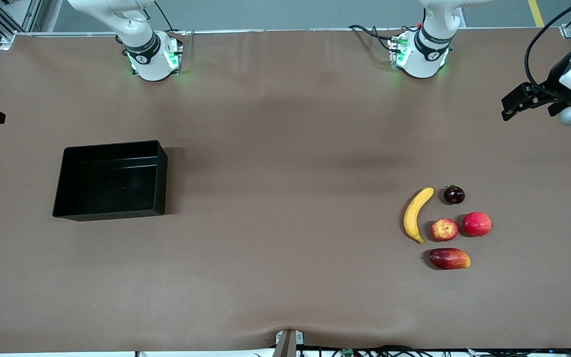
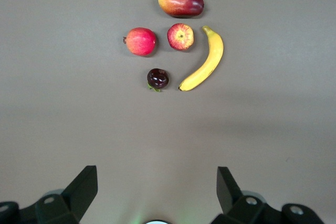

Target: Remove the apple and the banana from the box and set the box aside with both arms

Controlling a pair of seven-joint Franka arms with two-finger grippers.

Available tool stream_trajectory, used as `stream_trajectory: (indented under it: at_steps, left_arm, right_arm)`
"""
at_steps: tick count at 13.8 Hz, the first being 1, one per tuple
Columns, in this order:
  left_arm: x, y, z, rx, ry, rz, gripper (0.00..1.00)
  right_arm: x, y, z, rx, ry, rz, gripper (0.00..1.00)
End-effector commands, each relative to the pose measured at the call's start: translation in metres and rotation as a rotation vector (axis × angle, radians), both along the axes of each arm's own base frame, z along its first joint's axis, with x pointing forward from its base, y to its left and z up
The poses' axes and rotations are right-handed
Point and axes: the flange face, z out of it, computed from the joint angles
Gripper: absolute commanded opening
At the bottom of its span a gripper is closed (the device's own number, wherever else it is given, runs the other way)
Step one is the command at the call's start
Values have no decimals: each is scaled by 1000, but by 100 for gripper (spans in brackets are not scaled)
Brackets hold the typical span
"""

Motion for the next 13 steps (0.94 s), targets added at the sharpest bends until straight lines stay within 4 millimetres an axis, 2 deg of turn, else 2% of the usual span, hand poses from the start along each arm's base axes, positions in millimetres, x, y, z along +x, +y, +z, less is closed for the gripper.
stream_trajectory:
  at_steps: [1, 3, 8, 10, 13]
  left_arm:
    - [-14, -3, 11, -17, -5, -51, 100]
    - [-20, -15, 12, -13, 12, -112, 100]
    - [-18, -12, 13, -15, 11, -133, 100]
    - [-17, -12, 14, -15, 12, -153, 100]
    - [-13, -12, 22, -15, -6, -146, 100]
  right_arm:
    - [-3, 3, 4, 18, 18, -18, 100]
    - [-8, 4, 6, 22, 24, -13, 100]
    - [-11, 6, 5, 24, 4, -4, 100]
    - [-21, 17, 4, 16, -21, 23, 100]
    - [-22, 13, 4, -1, -25, 23, 100]
